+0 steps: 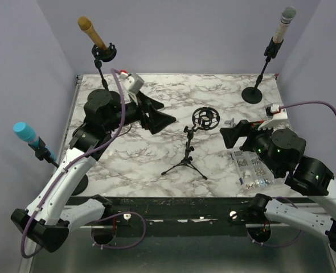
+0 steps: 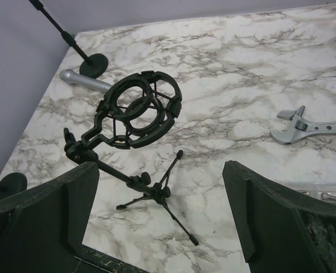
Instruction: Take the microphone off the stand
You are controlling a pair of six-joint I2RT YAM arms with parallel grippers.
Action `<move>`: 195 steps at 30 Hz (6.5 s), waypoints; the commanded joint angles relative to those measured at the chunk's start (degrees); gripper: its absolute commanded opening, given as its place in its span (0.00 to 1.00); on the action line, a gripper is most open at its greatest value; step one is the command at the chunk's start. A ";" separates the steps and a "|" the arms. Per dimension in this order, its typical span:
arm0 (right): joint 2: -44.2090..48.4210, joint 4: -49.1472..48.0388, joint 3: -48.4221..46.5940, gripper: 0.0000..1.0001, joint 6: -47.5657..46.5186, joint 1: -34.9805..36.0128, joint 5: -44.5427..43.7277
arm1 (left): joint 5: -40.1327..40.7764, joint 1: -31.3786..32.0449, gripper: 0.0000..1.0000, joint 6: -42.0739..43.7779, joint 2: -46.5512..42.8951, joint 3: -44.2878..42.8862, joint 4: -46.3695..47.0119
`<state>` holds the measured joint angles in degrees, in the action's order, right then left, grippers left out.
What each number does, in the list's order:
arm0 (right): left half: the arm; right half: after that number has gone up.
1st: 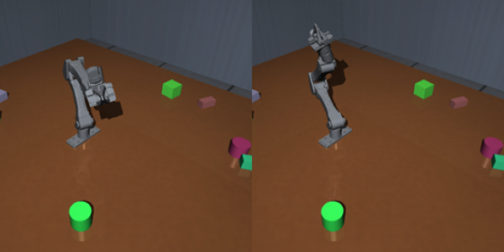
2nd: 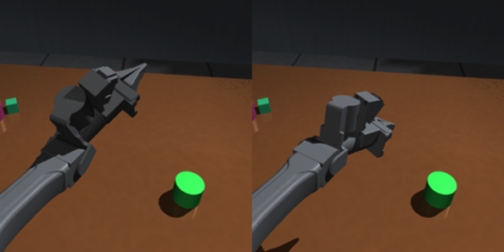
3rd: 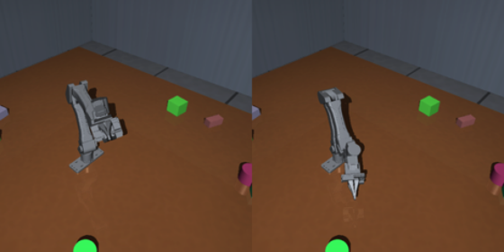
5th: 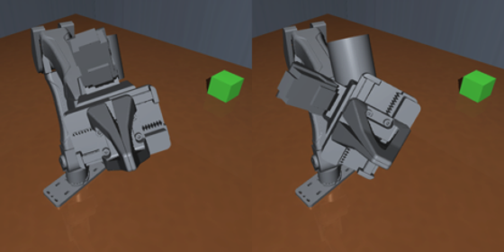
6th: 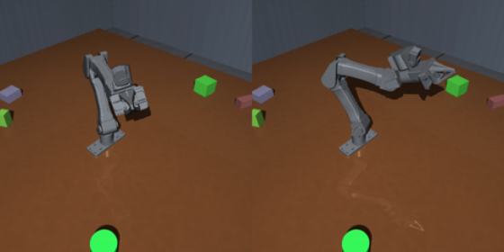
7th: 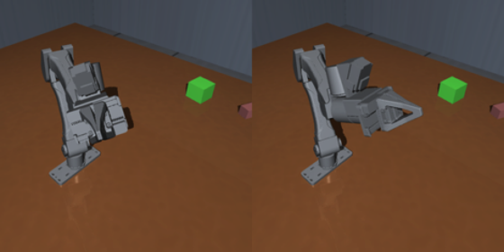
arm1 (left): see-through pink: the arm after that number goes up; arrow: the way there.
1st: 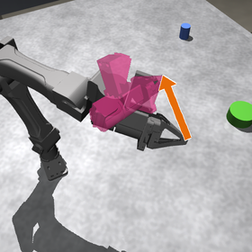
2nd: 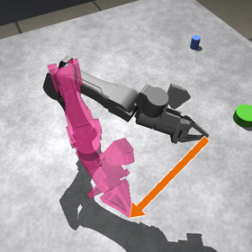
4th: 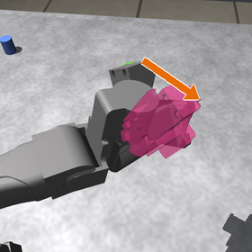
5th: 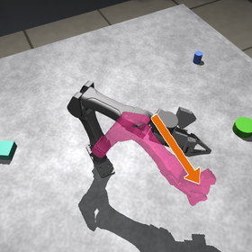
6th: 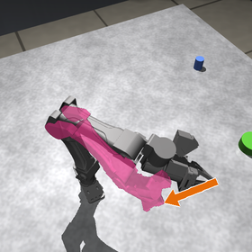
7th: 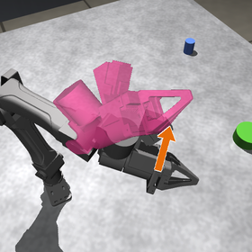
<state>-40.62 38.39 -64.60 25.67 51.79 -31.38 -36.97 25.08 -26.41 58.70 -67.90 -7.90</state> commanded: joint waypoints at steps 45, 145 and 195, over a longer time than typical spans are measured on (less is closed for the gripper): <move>-20.57 -49.13 39.31 0.73 46.84 -31.25 63.40 | 1.72 14.56 0.92 9.01 7.57 -1.02 -6.53; -57.37 -139.18 61.20 0.01 44.03 -11.71 34.13 | 10.18 14.80 0.91 8.29 5.07 0.18 -7.12; -16.71 -13.50 22.57 0.75 14.50 -12.77 19.59 | 11.31 14.81 0.91 7.87 4.49 0.05 -7.55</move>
<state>-55.81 20.12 -40.99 47.46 39.16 -12.38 -26.96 39.51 -18.52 63.96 -67.99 -15.97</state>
